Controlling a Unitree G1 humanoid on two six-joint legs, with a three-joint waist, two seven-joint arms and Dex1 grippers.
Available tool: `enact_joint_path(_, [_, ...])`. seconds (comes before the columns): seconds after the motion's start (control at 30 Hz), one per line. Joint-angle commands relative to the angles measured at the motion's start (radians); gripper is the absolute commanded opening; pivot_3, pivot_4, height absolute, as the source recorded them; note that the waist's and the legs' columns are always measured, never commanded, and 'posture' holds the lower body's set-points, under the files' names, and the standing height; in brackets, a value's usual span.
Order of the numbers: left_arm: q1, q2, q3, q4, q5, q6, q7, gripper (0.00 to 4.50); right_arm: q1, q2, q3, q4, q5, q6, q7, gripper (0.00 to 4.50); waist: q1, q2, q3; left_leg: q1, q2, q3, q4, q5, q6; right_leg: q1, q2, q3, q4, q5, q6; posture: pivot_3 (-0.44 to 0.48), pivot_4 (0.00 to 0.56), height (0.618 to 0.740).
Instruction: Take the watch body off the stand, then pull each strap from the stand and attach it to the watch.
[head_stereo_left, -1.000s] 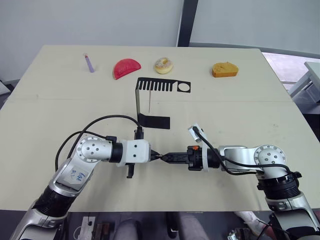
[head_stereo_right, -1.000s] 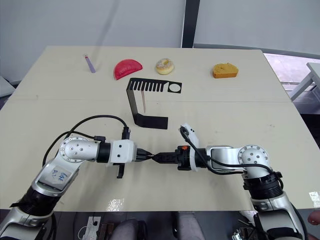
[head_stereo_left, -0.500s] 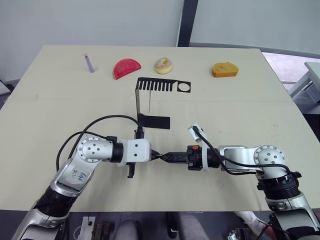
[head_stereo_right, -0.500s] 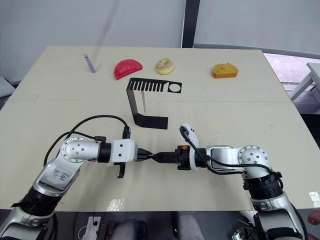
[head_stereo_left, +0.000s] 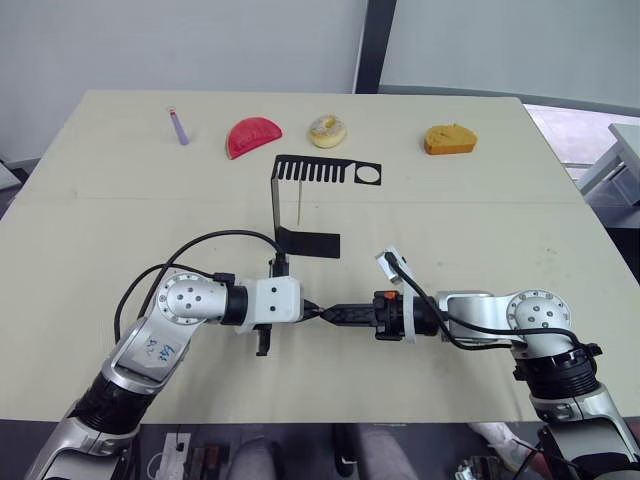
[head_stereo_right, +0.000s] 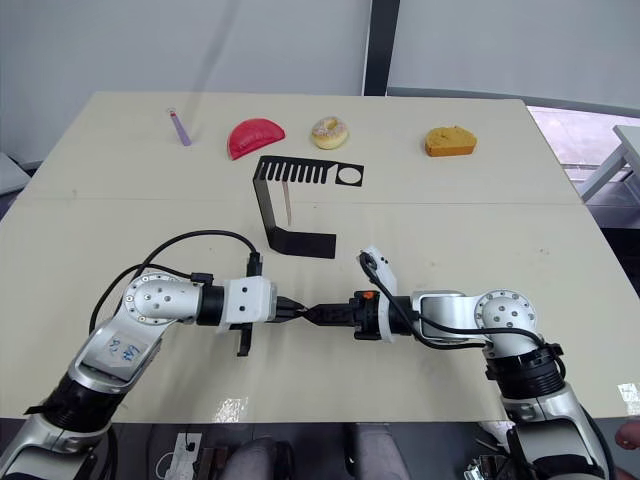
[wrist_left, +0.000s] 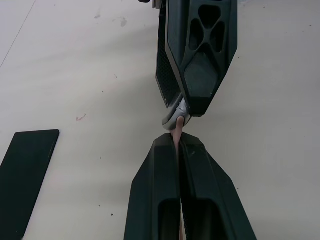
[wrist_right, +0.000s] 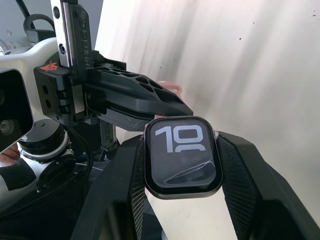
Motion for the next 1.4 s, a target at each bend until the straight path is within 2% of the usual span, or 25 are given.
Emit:
enact_joint_path(0.03, [-0.021, -0.011, -0.011, -0.04, -0.008, -0.003, 0.011, 0.0, -0.017, 0.018, 0.01, -0.05, 0.059, 0.002, 0.022, 1.6, 0.0, 0.0, 0.0, 0.0, 0.0, 0.0, 0.0, 0.0, 0.0, 0.0, 0.0, 0.0, 0.0, 0.0, 0.0, 0.0, 0.15, 0.74])
enact_joint_path(0.4, [-0.018, -0.009, 0.008, -0.054, -0.034, 0.012, 0.004, 0.0, -0.015, 0.019, 0.01, -0.051, 0.058, 0.001, 0.022, 1.6, 0.0, 0.0, 0.0, 0.0, 0.0, 0.0, 0.0, 0.0, 0.0, 0.0, 0.0, 0.0, 0.0, 0.0, 0.0, 0.0, 0.15, 0.74])
enact_joint_path(0.5, [0.013, 0.037, 0.053, -0.076, -0.066, 0.018, -0.024, 0.9, -0.012, 0.016, 0.01, -0.054, 0.057, 0.002, 0.024, 1.6, -0.002, 0.0, 0.0, 0.0, 0.0, 0.0, 0.0, 0.0, 0.0, 0.0, 0.0, 0.0, 0.0, 0.0, 0.0, 0.0, 0.15, 0.74])
enact_joint_path(0.57, [0.039, 0.076, 0.085, -0.084, -0.091, 0.019, -0.045, 1.78, -0.01, 0.013, 0.009, -0.057, 0.057, 0.001, 0.024, 1.6, -0.002, 0.0, 0.0, 0.0, 0.0, 0.0, 0.0, 0.0, 0.0, 0.0, 0.0, 0.0, 0.0, 0.0, 0.0, 0.0, 0.15, 0.74])
enact_joint_path(0.67, [0.186, 0.216, 0.27, -0.053, -0.12, -0.03, -0.096, 3.2, -0.007, -0.01, -0.009, -0.072, 0.03, 0.005, 0.061, 1.6, -0.014, 0.0, 0.0, 0.001, 0.001, 0.0, -0.001, 0.0, 0.0, 0.0, 0.0, 0.0, 0.0, 0.0, 0.0, 0.0, 0.15, 0.74])
enact_joint_path(0.73, [0.262, 0.26, 0.37, -0.03, -0.165, -0.06, -0.123, 4.19, -0.007, -0.028, -0.021, -0.1, -0.034, 0.01, 0.126, 1.6, -0.017, 0.0, 0.0, 0.0, 0.001, 0.0, -0.001, 0.0, 0.0, -0.002, 0.0, 0.0, 0.0, 0.0, -0.001, 0.0, 0.15, 0.74])
enact_joint_path(0.77, [0.287, 0.263, 0.415, -0.023, -0.195, -0.067, -0.127, 4.5, -0.004, -0.036, -0.028, -0.131, -0.1, -0.008, 0.184, 1.6, -0.015, 0.0, 0.0, -0.001, 0.001, 0.0, -0.001, 0.0, 0.0, -0.002, 0.0, 0.0, 0.0, 0.0, -0.001, 0.0, 0.15, 0.74])
enact_joint_path(0.83, [0.327, 0.25, 0.511, -0.016, -0.286, -0.062, -0.144, 4.5, 0.012, -0.081, -0.022, -0.228, -0.288, -0.088, 0.35, 1.6, -0.006, 0.0, 0.0, -0.001, 0.001, 0.0, 0.0, 0.0, 0.0, -0.002, 0.0, -0.001, 0.0, 0.0, -0.001, 0.0, 0.15, 0.74])
enact_joint_path(0.93, [0.37, 0.222, 0.629, -0.026, -0.42, -0.009, -0.144, 4.5, 0.073, -0.2, 0.063, -0.38, -0.71, -0.403, 0.692, 1.6, 0.01, 0.001, 0.001, -0.003, 0.0, -0.001, 0.0, -0.001, 0.002, -0.002, -0.001, -0.003, -0.003, 0.0, 0.001, 0.0, 0.15, 0.74])
enact_joint_path(1.03, [0.402, 0.205, 0.697, -0.025, -0.502, 0.016, -0.145, 4.5, 0.146, -0.271, 0.144, -0.382, -1.095, -0.818, 0.938, 1.6, 0.015, 0.0, 0.0, -0.004, 0.001, -0.002, -0.001, -0.003, 0.002, 0.0, 0.0, -0.005, -0.008, 0.0, 0.002, 0.0, 0.15, 0.74])
enact_joint_path(1.1, [0.428, 0.205, 0.722, -0.025, -0.533, 0.01, -0.164, 4.5, 0.199, -0.279, 0.153, -0.328, -1.264, -1.061, 1.043, 1.6, 0.018, 0.0, 0.0, -0.004, 0.0, -0.002, -0.001, -0.004, 0.002, 0.0, 0.0, -0.006, -0.009, 0.0, 0.002, 0.0, 0.15, 0.74])
enact_joint_path(1.23, [0.456, 0.218, 0.742, -0.034, -0.594, 0.025, -0.191, 4.5, 0.229, -0.244, 0.127, -0.254, -1.365, -1.286, 1.159, 1.6, 0.016, 0.0, 0.0, -0.003, 0.001, 0.0, 0.0, -0.004, 0.002, 0.0, 0.0, -0.005, -0.008, 0.0, 0.002, 0.0, 0.15, 0.74])
enact_joint_path(1.4, [0.454, 0.221, 0.744, -0.028, -0.632, 0.02, -0.207, 4.5, 0.167, -0.18, 0.159, -0.204, -1.413, -1.319, 1.218, 1.6, 0.013, 0.0, 0.0, 0.001, 0.001, 0.0, 0.006, -0.004, 0.002, 0.003, 0.0, -0.004, -0.001, 0.0, 0.001, 0.0, 0.15, 0.74])
